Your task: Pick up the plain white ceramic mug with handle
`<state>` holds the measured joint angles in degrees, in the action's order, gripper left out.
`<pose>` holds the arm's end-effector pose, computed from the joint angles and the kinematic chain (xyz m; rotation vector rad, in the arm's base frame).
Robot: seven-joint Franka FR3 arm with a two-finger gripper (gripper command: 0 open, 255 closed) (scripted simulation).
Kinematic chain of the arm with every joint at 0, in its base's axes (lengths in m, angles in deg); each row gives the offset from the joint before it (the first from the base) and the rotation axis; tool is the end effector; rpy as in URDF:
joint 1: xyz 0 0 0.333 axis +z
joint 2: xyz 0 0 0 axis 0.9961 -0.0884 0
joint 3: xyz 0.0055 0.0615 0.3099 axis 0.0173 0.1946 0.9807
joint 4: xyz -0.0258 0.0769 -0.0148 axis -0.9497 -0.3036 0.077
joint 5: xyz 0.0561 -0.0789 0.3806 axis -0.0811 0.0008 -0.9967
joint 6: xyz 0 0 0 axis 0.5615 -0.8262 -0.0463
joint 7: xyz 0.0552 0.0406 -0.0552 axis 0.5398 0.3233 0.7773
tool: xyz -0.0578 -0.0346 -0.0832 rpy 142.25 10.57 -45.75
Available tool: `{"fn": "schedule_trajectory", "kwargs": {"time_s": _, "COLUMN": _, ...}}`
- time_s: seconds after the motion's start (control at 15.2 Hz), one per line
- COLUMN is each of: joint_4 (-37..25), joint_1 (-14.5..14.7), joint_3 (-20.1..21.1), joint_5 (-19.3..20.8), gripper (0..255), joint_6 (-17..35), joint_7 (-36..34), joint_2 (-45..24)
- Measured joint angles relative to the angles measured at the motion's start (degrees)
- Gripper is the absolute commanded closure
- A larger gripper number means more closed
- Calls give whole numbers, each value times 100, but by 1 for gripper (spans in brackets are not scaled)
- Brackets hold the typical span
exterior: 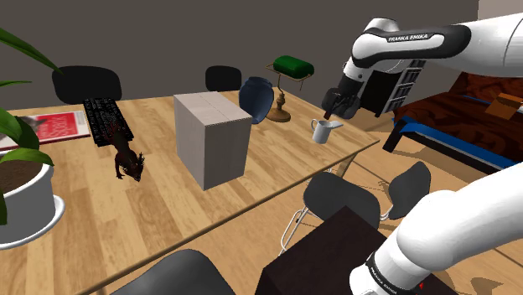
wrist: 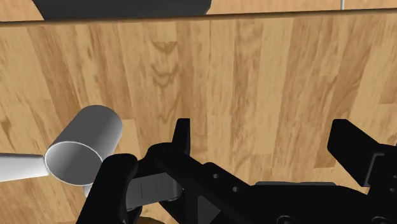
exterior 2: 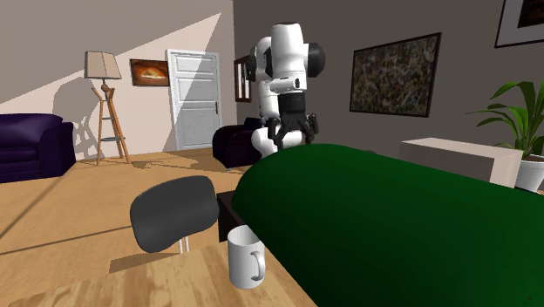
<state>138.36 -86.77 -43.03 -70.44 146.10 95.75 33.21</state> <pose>0.4160 -0.1852 0.5322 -3.0933 0.0339 -0.1751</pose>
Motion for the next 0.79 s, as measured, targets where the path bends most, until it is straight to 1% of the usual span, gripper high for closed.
{"fn": "schedule_trajectory", "kwargs": {"time_s": 0.33, "joint_4": -436, "joint_1": 21, "joint_3": -443, "joint_5": -202, "gripper": 0, "joint_6": 419, "joint_7": 832, "joint_2": -1001}}
{"fn": "schedule_trajectory", "kwargs": {"time_s": 0.66, "joint_4": -1225, "joint_1": -41, "joint_3": -755, "joint_5": -639, "gripper": 0, "joint_6": 579, "joint_7": 1702, "joint_2": -2155}}
{"fn": "schedule_trajectory", "kwargs": {"time_s": 0.79, "joint_4": -1566, "joint_1": -126, "joint_3": -827, "joint_5": -854, "gripper": 0, "joint_6": 624, "joint_7": 2054, "joint_2": -2639}}
